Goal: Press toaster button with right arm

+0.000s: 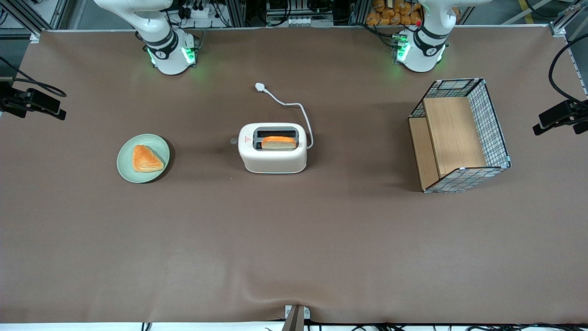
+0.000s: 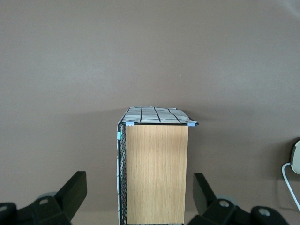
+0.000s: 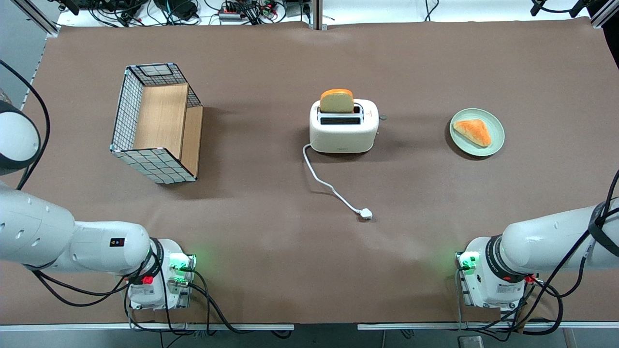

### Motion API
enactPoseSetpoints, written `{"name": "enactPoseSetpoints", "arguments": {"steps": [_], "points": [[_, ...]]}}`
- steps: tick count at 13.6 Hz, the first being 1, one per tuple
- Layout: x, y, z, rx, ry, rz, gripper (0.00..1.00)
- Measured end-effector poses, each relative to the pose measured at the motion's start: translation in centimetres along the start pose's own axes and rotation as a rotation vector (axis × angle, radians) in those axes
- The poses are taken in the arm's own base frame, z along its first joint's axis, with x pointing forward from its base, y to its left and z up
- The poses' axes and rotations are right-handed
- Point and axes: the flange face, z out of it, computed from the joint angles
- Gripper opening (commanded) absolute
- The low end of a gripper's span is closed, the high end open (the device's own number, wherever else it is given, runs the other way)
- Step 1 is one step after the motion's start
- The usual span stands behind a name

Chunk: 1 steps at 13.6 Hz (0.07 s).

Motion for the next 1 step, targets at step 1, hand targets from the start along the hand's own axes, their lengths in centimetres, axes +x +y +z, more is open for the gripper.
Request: {"name": "enactPoseSetpoints", "arguments": {"steps": [1], "points": [[0.0, 0.0, 0.0, 0.0, 0.0, 0.0, 1.0]]}}
